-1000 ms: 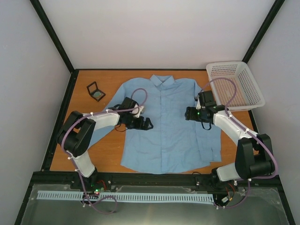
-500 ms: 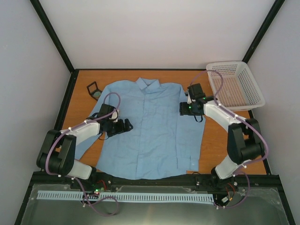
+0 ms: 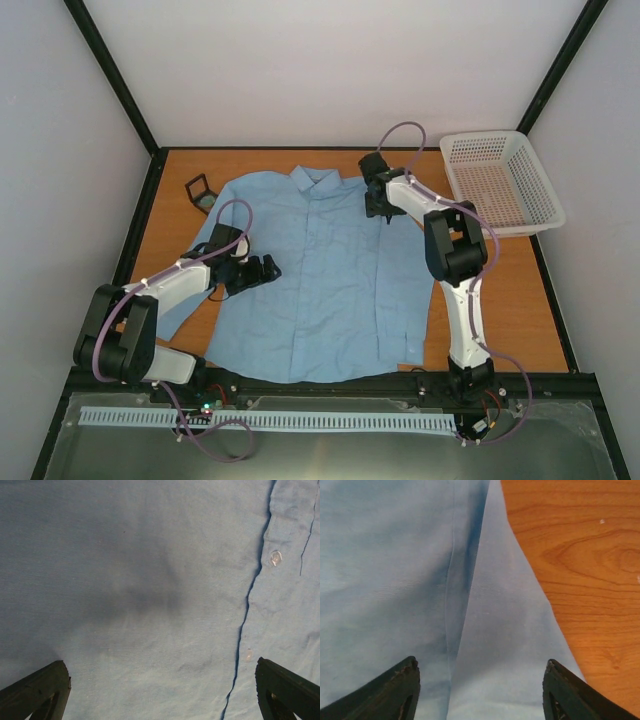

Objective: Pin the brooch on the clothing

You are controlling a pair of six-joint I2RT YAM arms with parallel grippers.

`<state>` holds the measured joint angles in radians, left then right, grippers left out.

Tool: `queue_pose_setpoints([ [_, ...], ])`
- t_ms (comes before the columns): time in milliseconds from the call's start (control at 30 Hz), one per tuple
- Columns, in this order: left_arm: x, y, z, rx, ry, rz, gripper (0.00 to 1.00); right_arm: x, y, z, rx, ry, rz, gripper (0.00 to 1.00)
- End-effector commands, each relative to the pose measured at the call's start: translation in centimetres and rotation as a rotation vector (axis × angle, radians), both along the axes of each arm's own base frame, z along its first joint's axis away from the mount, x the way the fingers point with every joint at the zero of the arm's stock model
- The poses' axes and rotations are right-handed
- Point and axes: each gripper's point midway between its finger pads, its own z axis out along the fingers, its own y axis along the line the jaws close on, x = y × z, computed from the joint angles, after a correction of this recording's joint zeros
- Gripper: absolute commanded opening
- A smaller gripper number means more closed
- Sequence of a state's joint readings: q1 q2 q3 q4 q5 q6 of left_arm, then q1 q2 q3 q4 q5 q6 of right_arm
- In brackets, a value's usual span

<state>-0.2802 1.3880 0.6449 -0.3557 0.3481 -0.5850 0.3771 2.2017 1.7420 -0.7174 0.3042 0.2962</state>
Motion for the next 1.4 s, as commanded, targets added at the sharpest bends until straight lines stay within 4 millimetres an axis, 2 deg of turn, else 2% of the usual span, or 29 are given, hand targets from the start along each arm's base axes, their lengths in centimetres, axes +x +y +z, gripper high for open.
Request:
queue_pose_setpoints([
  [0,0.4,-0.1,0.5,-0.021,-0.021,0.014,1.00,0.1,-1.8,-1.0,-0.146,0.047,-0.051,0.63],
  [100,0.3,-0.2,0.4,-0.024,-0.018,0.011,1.00,0.6,-2.7,-1.5,-0.218,0.052,-0.064,0.52],
  [200,0.2,0.0,0.5,-0.020,-0.018,0.014,1.00,0.9,-4.2,-0.7,-0.296,0.035,-0.097,0.43],
  [400,0.2,0.3,0.6,-0.009,-0.027,0.033,1.00,1.5,-6.8,0.7,-0.318,0.013,-0.131,0.37],
  [500,0.2,0.3,0.5,-0.009,-0.023,0.033,1.00,2.6,-8.4,1.0,-0.333,-0.001,-0.135,0.37],
  [600,0.1,0.2,0.6,-0.013,-0.022,0.028,1.00,4.2,-9.0,0.4,-0.307,0.006,-0.085,0.19],
  [700,0.2,0.2,0.6,-0.015,-0.025,0.026,1.00,5.4,-10.6,0.5,-0.379,-0.001,-0.082,0.15],
  [733,0.2,0.2,0.6,-0.017,-0.024,0.027,1.00,5.7,-10.9,0.3,-0.409,0.002,-0.074,0.16],
  [867,0.1,0.1,0.5,-0.021,-0.022,0.024,1.00,8.9,-14.4,1.4,-0.599,-0.064,-0.038,0.42],
  [900,0.1,0.0,0.6,-0.025,-0.023,0.021,1.00,9.8,-14.8,1.4,-0.608,-0.077,-0.025,0.44],
  [967,0.1,0.0,0.6,-0.026,-0.024,0.017,1.00,11.0,-14.9,2.2,-0.597,-0.079,-0.009,0.45],
  [1033,0.2,0.0,0.7,-0.027,-0.026,0.019,1.00,11.2,-13.8,3.8,-0.554,-0.078,0.000,0.49],
  [1100,0.4,-0.3,0.9,-0.039,-0.037,0.012,1.00,10.2,-11.5,5.3,-0.481,-0.079,0.031,0.60],
  [1167,0.7,-0.5,1.2,-0.048,-0.046,0.005,1.00,8.7,-8.9,7.6,-0.381,-0.090,0.060,0.75],
  [1233,0.8,-0.6,1.4,-0.048,-0.050,0.001,1.00,6.6,-6.5,8.0,-0.276,-0.062,0.067,0.82],
  [1333,1.1,-0.5,1.8,-0.039,-0.066,-0.001,1.00,2.4,-4.5,7.4,-0.143,0.010,0.075,0.84],
  [1367,1.2,-0.5,2.0,-0.039,-0.074,-0.002,1.00,1.1,-4.3,6.6,-0.113,0.032,0.067,0.84],
])
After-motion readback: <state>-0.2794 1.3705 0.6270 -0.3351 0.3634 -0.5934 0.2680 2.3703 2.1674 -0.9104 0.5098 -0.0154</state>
